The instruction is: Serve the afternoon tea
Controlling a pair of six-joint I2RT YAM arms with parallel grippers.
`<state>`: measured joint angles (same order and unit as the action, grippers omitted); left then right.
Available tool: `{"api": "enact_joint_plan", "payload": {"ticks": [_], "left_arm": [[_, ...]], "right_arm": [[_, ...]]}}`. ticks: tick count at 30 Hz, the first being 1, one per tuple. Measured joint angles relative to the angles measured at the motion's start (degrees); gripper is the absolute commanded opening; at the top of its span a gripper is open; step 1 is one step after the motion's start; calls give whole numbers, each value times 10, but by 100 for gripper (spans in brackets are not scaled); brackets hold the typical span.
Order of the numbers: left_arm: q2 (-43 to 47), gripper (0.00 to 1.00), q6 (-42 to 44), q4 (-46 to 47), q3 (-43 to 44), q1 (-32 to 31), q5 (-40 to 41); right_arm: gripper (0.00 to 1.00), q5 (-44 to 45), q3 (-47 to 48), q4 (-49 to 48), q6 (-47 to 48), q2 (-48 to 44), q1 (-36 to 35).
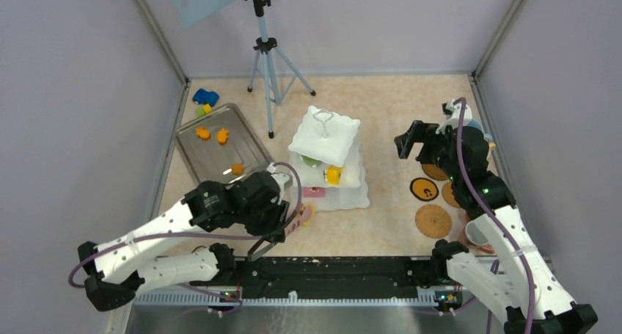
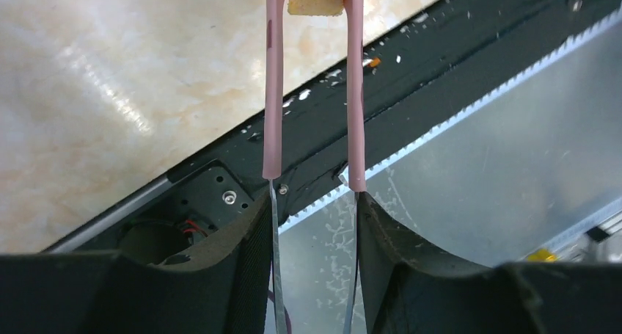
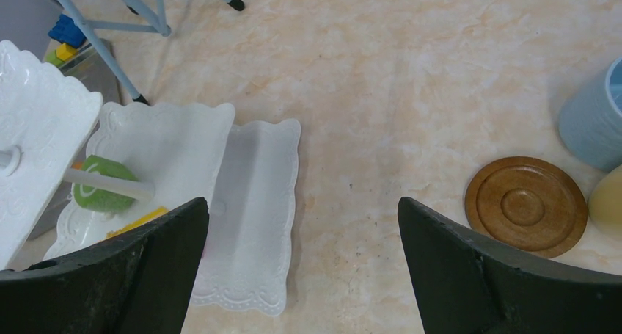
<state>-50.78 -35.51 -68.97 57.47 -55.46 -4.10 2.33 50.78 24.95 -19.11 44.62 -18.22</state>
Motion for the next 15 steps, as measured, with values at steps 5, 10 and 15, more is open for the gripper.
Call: {"api": "enact_joint_plan", "payload": {"ticks": [5,10,15], "left_arm": [[-45,24,-23,52,1,-148,51],[-107,23,-36,111,1,-240,129],[-148,21,-26,167,2,-252,208]], "right_arm": [[99,7,0,0,0,0,0],[99,12,-1,0,0,-2,0],[99,17,-4,0,0,-15,0]]}}
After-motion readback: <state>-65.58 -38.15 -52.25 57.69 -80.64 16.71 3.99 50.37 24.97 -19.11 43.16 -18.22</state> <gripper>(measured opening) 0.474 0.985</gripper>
